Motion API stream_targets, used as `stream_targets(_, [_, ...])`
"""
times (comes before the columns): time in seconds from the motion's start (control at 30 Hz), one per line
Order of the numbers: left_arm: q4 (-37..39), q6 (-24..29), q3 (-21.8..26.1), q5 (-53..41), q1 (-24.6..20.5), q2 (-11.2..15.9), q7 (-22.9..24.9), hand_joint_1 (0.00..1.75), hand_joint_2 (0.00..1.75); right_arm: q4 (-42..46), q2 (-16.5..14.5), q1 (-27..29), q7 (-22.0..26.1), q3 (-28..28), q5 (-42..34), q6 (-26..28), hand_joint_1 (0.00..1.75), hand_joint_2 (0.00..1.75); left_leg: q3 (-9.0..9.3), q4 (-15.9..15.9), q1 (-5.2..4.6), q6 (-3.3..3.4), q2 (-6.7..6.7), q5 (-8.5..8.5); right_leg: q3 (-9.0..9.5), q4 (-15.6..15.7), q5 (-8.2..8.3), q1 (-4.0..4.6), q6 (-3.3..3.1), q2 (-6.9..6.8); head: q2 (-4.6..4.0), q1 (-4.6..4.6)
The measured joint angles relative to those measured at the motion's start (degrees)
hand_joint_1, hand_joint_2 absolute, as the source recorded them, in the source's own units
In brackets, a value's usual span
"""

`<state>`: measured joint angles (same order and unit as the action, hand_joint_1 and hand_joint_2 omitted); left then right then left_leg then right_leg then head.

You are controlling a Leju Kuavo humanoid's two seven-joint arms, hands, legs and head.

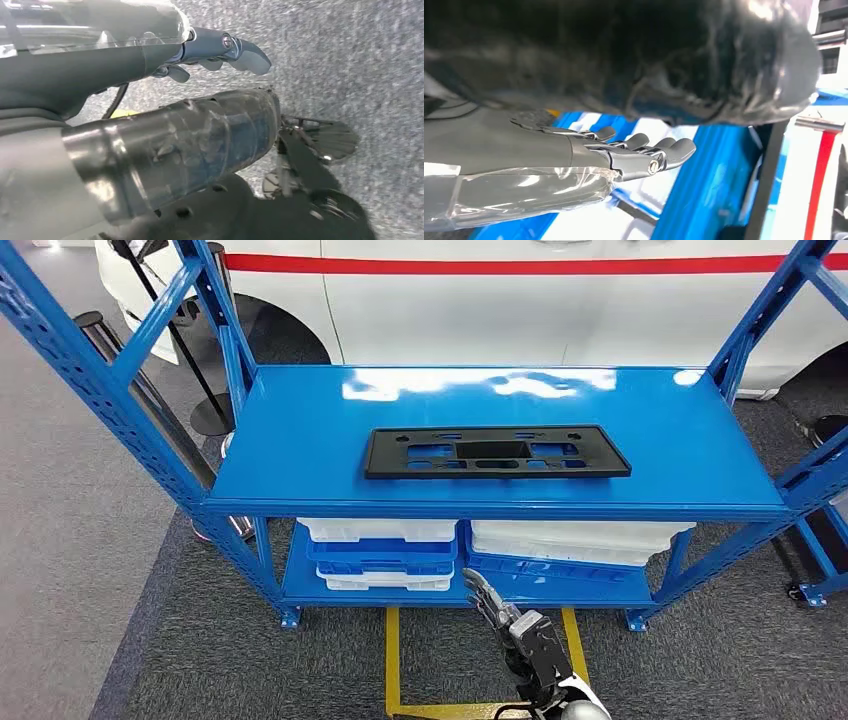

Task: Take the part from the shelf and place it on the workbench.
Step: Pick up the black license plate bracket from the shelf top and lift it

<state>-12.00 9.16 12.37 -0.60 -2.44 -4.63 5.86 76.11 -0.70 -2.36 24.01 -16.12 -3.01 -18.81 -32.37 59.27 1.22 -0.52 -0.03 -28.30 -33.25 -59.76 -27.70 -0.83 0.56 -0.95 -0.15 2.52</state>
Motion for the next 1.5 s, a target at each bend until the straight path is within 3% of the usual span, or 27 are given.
stream_targets(0.07, [0.01, 0.01, 0.03, -0.01, 0.01, 0.01, 0.00, 0.00, 0.00, 0.17, 0.04, -0.01, -0.01, -0.11, 0.04, 0.03, 0.00, 0.00, -0.08, 0.08, -0.06, 0.38, -0.08, 0.05, 0.06, 0.17, 0.14, -0.02, 0.27, -0.02, 0.00, 0.01])
stream_targets(0.17, [0.02, 0.05, 0.19, -0.10, 0.04, 0.02, 0.06, 0.00, 0.00, 0.91, 0.22, -0.11, -0.09, -0.49, 0.71, 1.01, 0.00, 0.00, -0.03, -0.22, -0.11, 1.68, -0.17, 0.48, -0.20, -0.64, -0.62, -0.37, 1.12, 0.06, 0.00, 0.02])
stream_targets(0.2, [0.02, 0.07, 0.29, -0.16, 0.03, 0.02, 0.09, 0.00, 0.00, 1.32, 0.30, -0.24, -0.22, -0.70, 1.36, 1.93, 0.00, 0.44, -0.02, -0.36, -0.10, 2.11, -0.15, 0.63, -1.01, -2.51, -1.91, -0.43, 1.26, 0.15, 0.00, 0.03])
stream_targets(0.3, [0.02, 0.11, 0.60, -0.40, -0.02, 0.02, 0.13, 0.00, 0.00, 2.75, 0.61, -1.00, -1.01, -1.74, 4.08, 5.76, 0.00, 1.75, -0.15, -0.41, -0.42, 2.79, -0.16, 0.73, -5.71, -12.59, -6.70, -0.34, 1.24, 0.34, 0.00, 0.04])
stream_targets(0.33, [0.02, 0.10, 0.66, -0.53, -0.02, 0.02, 0.13, 0.00, 0.00, 3.24, 0.74, -1.35, -1.24, -2.16, 5.09, 7.05, 0.00, 1.75, -0.14, -0.41, -0.59, 2.86, -0.21, 0.72, -6.72, -14.62, -7.00, -0.31, 1.15, 0.36, 0.00, 0.04])
stream_targets(0.37, [0.02, 0.09, 0.70, -0.70, -0.01, 0.02, 0.13, 0.00, 0.00, 3.79, 0.87, -1.79, -1.45, -2.60, 6.14, 8.22, 0.00, 1.75, -0.11, -0.40, -0.75, 2.92, -0.27, 0.70, -6.84, -14.71, -6.28, -0.25, 0.97, 0.38, 0.00, 0.04])
stream_targets(0.43, [0.02, 0.02, 0.77, -1.04, -0.01, 0.00, 0.13, 0.00, 0.00, 5.09, 1.09, -3.04, -1.88, -3.59, 8.32, 10.48, 0.00, 1.75, 0.06, -0.40, -0.98, 2.91, -0.39, 0.67, -4.25, -9.04, -2.55, 0.05, 0.24, 0.52, 0.00, 0.04])
stream_targets(0.5, [0.02, -0.11, 0.81, -1.27, -0.06, -0.10, 0.14, 0.00, 0.00, 6.43, 1.25, -4.48, -2.31, -4.56, 10.26, 12.27, 0.00, 1.75, 0.04, -0.33, -1.24, 2.77, -0.45, 0.60, -1.19, -2.38, -0.03, 0.50, -0.53, 0.79, 0.00, 0.03])
stream_targets(0.57, [0.02, -0.19, 0.88, -1.39, -0.12, -0.17, 0.20, 0.00, 0.00, 7.40, 1.37, -5.51, -2.68, -5.39, 11.95, 13.56, 0.00, 1.75, -0.12, -0.36, -1.29, 2.39, -0.46, 0.62, -0.31, -0.07, 0.15, 0.87, -0.78, 0.96, 0.00, 0.02])
stream_targets(0.67, [0.02, -0.26, 1.02, -1.69, -0.10, -0.17, 0.50, 0.00, 0.00, 8.14, 1.56, -6.64, -3.22, -6.70, 14.21, 15.13, 0.00, 1.75, -0.36, 0.25, -1.15, 1.49, -0.42, -0.10, 0.10, 1.02, 0.62, 0.53, -1.27, 0.89, 0.00, -0.01])
stream_targets(0.73, [0.02, -0.27, 1.10, -1.92, -0.09, -0.17, 0.68, 0.00, 0.00, 8.31, 1.63, -7.44, -3.48, -7.74, 15.53, 16.07, 0.00, 1.75, -2.26, 4.52, -0.99, 0.99, -0.36, -2.77, 0.40, 1.59, 0.92, 0.25, -1.67, 0.70, 0.00, -0.05])
stream_targets(0.8, [0.03, -0.31, 1.23, -1.99, -0.08, -0.18, 0.78, 0.00, 0.00, 8.35, 1.70, -7.97, -3.70, -8.71, 16.62, 16.92, 0.00, 1.75, -5.61, 11.41, -0.74, 0.52, -0.33, -5.86, 0.35, 1.58, 0.91, 0.23, -1.85, 0.51, 0.00, -0.05])
stream_targets(0.83, [0.03, -0.33, 1.31, -2.00, -0.04, -0.18, 0.81, 0.00, 0.00, 8.35, 1.74, -8.09, -3.85, -9.12, 17.21, 17.40, 0.00, 1.75, -6.78, 13.70, -0.55, 0.26, -0.32, -6.34, 0.34, 1.52, 0.86, 0.21, -1.84, 0.43, 0.00, -0.04])
stream_targets(0.87, [0.04, -0.34, 1.40, -2.03, 0.01, -0.17, 0.83, 0.00, 0.00, 8.35, 1.79, -8.19, -4.01, -9.51, 17.93, 17.98, 0.00, 1.75, -7.07, 14.13, -0.34, 0.02, -0.30, -5.77, 0.32, 1.43, 0.80, 0.16, -1.80, 0.39, 0.00, -0.04])
stream_targets(0.9, [0.04, -0.35, 1.49, -2.07, 0.05, -0.16, 0.83, 0.00, 0.00, 8.35, 1.83, -8.32, -4.25, -9.86, 19.13, 18.90, 0.00, 1.75, -6.29, 12.36, -0.13, -0.17, -0.27, -4.18, 0.32, 1.27, 0.68, 0.08, -1.67, 0.39, 0.00, -0.05])
stream_targets(0.97, [0.04, -0.36, 1.69, -2.16, 0.04, -0.14, 0.84, 0.00, 0.00, 8.37, 1.93, -8.70, -4.79, -10.56, 22.15, 21.25, 0.00, 1.75, -2.97, 5.38, 0.21, -0.42, -0.16, -0.60, 0.32, 0.79, 0.31, -0.13, -1.18, 0.41, 0.00, -0.05])
stream_targets(1.03, [0.04, -0.38, 1.88, -2.26, -0.05, -0.15, 0.87, 0.00, 0.00, 8.49, 2.08, -9.15, -5.25, -11.10, 24.49, 23.10, 0.00, 1.75, -0.91, 0.81, 0.13, -0.11, -0.18, 0.63, 0.11, 0.22, -0.04, -0.07, -0.45, 0.41, 0.00, -0.06])
stream_targets(1.13, [0.04, -0.40, 2.05, -2.37, -0.01, -0.16, 0.92, 0.00, 0.00, 8.65, 2.25, -9.54, -6.03, -11.70, 27.74, 25.30, 0.00, 1.75, -0.88, 0.21, -0.09, 0.94, -0.38, 0.64, -0.10, 0.12, -0.06, 0.03, 0.42, 0.36, 0.00, -0.06])
stream_targets(1.2, [0.04, -0.40, 2.10, -2.46, 0.05, -0.14, 0.97, 0.00, 0.00, 8.65, 2.48, -9.88, -7.06, -12.23, 31.70, 27.98, 0.00, 1.75, -0.79, -0.07, -0.10, 1.66, -0.36, 0.91, -0.78, -1.52, -1.35, -0.18, 0.86, 0.42, 0.00, -0.06])
stream_targets(1.3, [0.04, -0.44, 2.14, -2.58, 0.02, -0.13, 1.01, 0.00, 0.00, 8.59, 2.90, -10.21, -8.46, -12.87, 36.57, 31.32, 0.00, 1.75, -0.77, -0.18, -0.27, 2.46, -0.33, 0.96, -5.35, -11.17, -6.13, -0.25, 1.16, 0.58, 0.00, -0.04])
stream_targets(1.33, [0.04, -0.45, 2.15, -2.64, 0.02, -0.14, 1.01, 0.00, 0.00, 8.53, 3.02, -10.21, -8.92, -13.03, 37.79, 32.11, 0.00, 1.75, -0.75, -0.18, -0.38, 2.57, -0.34, 0.92, -6.95, -14.27, -7.03, -0.24, 1.14, 0.61, 0.00, -0.04])
stream_targets(1.37, [0.04, -0.47, 2.16, -2.72, 0.03, -0.14, 1.01, 0.00, 0.00, 8.45, 3.13, -10.20, -9.45, -13.19, 39.19, 32.96, 0.00, 1.75, -0.69, -0.17, -0.48, 2.64, -0.38, 0.87, -7.78, -15.61, -6.85, -0.22, 1.04, 0.64, 0.00, -0.04])
stream_targets(1.4, [0.04, -0.50, 2.17, -2.85, 0.04, -0.14, 1.01, 0.00, 0.00, 8.37, 3.21, -10.22, -10.18, -13.38, 40.93, 34.02, 0.00, 1.75, -0.60, -0.17, -0.57, 2.67, -0.43, 0.82, -7.64, -14.90, -5.65, -0.15, 0.83, 0.66, 0.00, -0.04])
stream_targets(1.5, [0.04, -0.61, 2.20, -3.34, 0.03, -0.19, 1.07, 0.00, 0.00, 8.03, 3.44, -10.59, -13.63, -14.03, 49.35, 39.16, 0.00, 1.75, -0.31, -0.12, -0.80, 2.55, -0.59, 0.58, -3.08, -4.33, -0.06, 0.43, -0.32, 0.80, 0.00, -0.05])
